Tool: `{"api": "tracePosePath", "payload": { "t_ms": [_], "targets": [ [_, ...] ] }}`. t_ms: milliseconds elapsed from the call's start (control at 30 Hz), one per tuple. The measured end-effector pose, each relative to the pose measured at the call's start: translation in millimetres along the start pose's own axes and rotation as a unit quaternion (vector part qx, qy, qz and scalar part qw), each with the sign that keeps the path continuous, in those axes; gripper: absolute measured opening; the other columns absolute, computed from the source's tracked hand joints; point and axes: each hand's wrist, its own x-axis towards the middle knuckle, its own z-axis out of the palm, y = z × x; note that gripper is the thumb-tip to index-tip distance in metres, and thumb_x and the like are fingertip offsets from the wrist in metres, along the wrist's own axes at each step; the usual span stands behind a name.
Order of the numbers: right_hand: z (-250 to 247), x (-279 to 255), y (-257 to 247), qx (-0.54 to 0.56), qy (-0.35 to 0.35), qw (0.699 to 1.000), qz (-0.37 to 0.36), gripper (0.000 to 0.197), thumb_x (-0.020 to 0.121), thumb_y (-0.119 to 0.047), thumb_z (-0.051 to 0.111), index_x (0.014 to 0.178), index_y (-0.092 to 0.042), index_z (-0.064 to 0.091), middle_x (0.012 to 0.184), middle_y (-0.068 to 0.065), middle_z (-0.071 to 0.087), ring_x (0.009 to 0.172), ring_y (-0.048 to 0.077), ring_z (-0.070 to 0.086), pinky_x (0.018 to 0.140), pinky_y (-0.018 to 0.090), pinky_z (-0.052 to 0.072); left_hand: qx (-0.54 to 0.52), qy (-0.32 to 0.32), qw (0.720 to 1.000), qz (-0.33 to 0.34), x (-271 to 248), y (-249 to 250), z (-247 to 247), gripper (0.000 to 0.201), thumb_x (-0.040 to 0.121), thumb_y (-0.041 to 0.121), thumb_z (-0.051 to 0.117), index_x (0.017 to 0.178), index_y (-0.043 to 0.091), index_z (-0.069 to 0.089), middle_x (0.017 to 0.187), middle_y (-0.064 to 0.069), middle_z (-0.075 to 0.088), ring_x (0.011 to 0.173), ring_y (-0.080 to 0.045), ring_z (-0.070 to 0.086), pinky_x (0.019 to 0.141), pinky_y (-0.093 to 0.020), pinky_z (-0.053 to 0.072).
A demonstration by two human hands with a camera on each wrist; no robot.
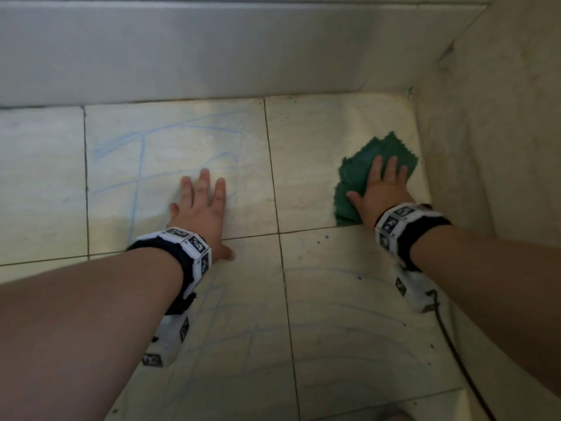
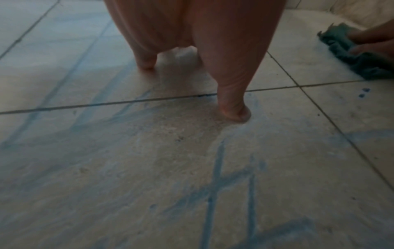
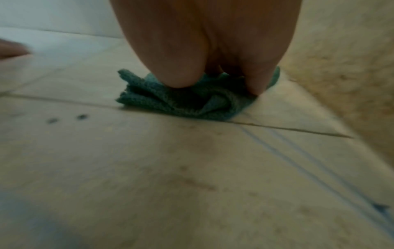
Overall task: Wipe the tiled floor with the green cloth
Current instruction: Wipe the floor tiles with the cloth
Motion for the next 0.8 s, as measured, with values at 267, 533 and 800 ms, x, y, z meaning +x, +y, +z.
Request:
{"api": "tracePosePath", "payload": {
  "t_ms": [267,533,800],
  "targets": [
    [31.5,-35.4,-87.1,-0.084,0.002,0.982,-0.167,0.106,0.095,-0.062,0.048,0.154,-0.009,-0.021,0.161,0.022,-0.024,0.148,0.044,-0.016,0.124,0.047,0.004,0.001,0.0,1.0,-0.004,-0.8,0.0,-0.1,0.139,0.07,0.05,0.084,0.153,0.021,-0.023,0.154,-0.005,-0.041,0.145,-0.036,-0.029,0.119,-0.058,0.007],
    [-5.8,-2.3,-72.1,-0.09,0.014,0.978,-0.188,0.101,0.094,-0.061,0.05,0.157,-0.017,-0.014,0.165,0.012,-0.018,0.152,0.035,-0.011,0.124,0.043,0.006,0.004,-0.003,1.0,-0.005,-0.2,-2.1,-0.2,0.139,0.069,0.051,0.085,0.153,0.022,-0.023,0.155,-0.005,-0.04,0.145,-0.036,-0.028,0.119,-0.058,0.007],
    [-2.7,-6.2,-74.0,-0.005,0.041,0.978,-0.203,0.076,0.104,-0.044,0.042,0.159,-0.013,0.0,0.167,0.008,-0.007,0.153,0.029,-0.006,0.123,0.037,0.006,0.005,-0.005,1.0,-0.004,0.8,-2.0,0.0,0.14,0.069,0.051,0.085,0.153,0.022,-0.023,0.154,-0.005,-0.04,0.145,-0.035,-0.029,0.12,-0.058,0.005]
  ]
}}
